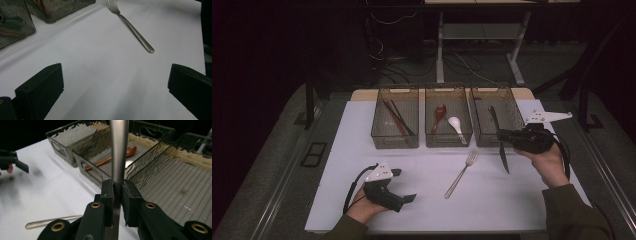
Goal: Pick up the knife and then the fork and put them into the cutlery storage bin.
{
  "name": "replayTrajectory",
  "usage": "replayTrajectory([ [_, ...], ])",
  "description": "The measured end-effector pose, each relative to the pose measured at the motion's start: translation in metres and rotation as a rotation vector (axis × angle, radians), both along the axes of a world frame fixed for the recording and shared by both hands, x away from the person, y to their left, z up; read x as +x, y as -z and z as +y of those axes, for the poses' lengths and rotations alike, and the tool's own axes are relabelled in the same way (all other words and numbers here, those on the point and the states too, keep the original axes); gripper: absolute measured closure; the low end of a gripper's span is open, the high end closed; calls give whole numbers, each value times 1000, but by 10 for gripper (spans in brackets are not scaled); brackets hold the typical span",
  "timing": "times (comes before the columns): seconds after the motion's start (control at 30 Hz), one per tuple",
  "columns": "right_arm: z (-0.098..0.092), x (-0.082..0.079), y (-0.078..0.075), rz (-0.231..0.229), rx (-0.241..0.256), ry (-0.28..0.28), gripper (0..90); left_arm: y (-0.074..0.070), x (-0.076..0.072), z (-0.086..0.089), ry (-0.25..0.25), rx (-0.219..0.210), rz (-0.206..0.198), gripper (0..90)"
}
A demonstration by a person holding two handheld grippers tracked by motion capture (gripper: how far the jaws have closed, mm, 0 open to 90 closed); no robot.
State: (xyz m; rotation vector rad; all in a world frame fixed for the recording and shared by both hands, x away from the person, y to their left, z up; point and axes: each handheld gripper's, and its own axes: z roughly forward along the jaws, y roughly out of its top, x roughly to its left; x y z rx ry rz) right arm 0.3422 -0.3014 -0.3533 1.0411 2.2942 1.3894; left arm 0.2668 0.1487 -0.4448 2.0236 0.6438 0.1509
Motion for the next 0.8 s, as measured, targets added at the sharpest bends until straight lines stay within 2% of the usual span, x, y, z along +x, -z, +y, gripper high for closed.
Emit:
replayTrajectory([
  [0.47, -11, 15, -16, -54, 79, 72, 797, 0, 0, 0, 9, 0, -3, 0],
  [0.8, -18, 24, -27, -101, 100, 131, 797, 1, 0, -1, 10, 1, 0, 0],
])
